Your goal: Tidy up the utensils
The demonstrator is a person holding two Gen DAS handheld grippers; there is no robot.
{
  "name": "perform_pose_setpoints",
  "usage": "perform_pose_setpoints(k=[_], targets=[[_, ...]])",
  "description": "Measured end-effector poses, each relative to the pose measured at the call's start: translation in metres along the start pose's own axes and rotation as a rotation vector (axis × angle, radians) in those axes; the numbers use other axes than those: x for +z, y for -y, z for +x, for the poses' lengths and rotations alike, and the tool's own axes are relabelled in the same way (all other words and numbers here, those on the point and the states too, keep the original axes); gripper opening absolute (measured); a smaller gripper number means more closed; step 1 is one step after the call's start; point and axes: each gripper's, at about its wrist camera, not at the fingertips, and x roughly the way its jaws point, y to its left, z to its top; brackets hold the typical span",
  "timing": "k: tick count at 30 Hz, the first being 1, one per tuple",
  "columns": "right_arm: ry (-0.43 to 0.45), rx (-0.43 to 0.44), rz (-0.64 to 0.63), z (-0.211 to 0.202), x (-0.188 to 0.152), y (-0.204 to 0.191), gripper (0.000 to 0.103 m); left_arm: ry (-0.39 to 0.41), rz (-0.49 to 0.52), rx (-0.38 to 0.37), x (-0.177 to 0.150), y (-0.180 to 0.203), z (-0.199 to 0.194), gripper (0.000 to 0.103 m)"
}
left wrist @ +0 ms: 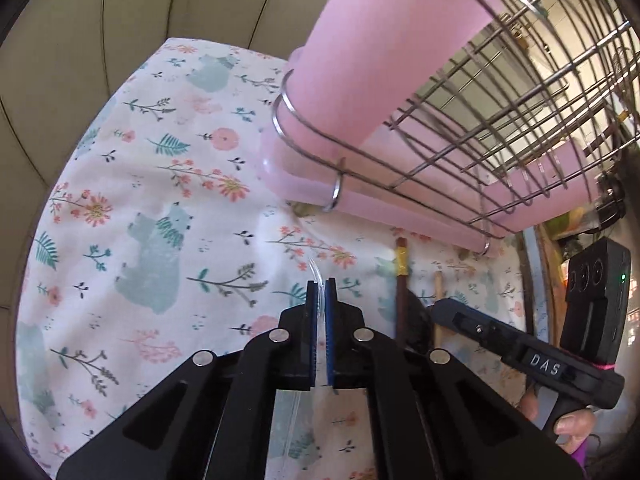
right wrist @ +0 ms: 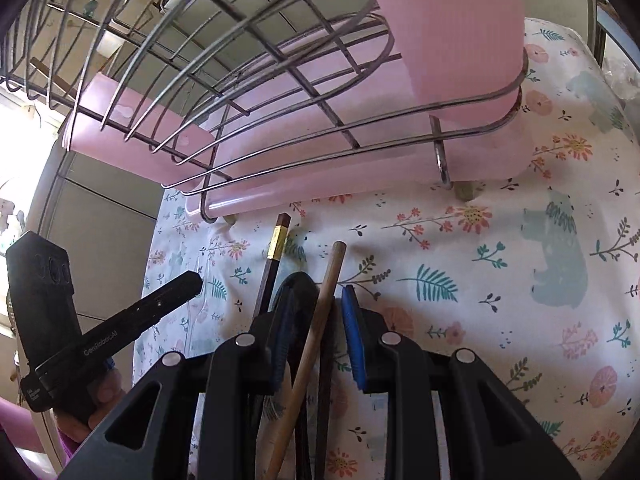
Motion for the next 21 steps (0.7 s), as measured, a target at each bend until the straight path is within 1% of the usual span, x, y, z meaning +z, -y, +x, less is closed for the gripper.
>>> perform_pose_setpoints(k=[1, 2, 4, 9, 14, 16, 21], targets=[[-0.005, -0.003, 0.005, 0.002, 0.001, 0.000, 0.014, -0.011, 0.006, 0.012, 0.001, -0.003, 0.000, 0.002], [-0.008, -0.005, 0.008, 0.004, 0.001, 0.001, 0.011, -0.020, 0.015, 0.025, 0.002, -0.002, 0.003, 0.002], [-0.006, -0.002, 0.006, 0.003, 0.000, 0.002, 0.010, -0.035, 0.044, 0.046, 0.003, -0.001, 0.005, 0.002], [0.025, -0.008, -0.004, -0.012, 0.002, 0.009, 0.008, -0.084, 0.114, 0.107, 0.006, 0.020, 0.017, 0.005], [0.057, -0.041, -0.025, -0.027, 0.003, 0.016, 0.007, -0.126, 0.184, 0.162, 0.010, 0.032, 0.028, 0.008], [0.066, -0.040, -0.023, -0.031, 0.002, 0.019, 0.007, -0.139, 0.203, 0.179, 0.012, 0.041, 0.038, 0.009], [0.095, -0.028, -0.028, -0.044, -0.002, 0.023, 0.007, -0.167, 0.266, 0.222, 0.014, 0.055, 0.046, 0.009]])
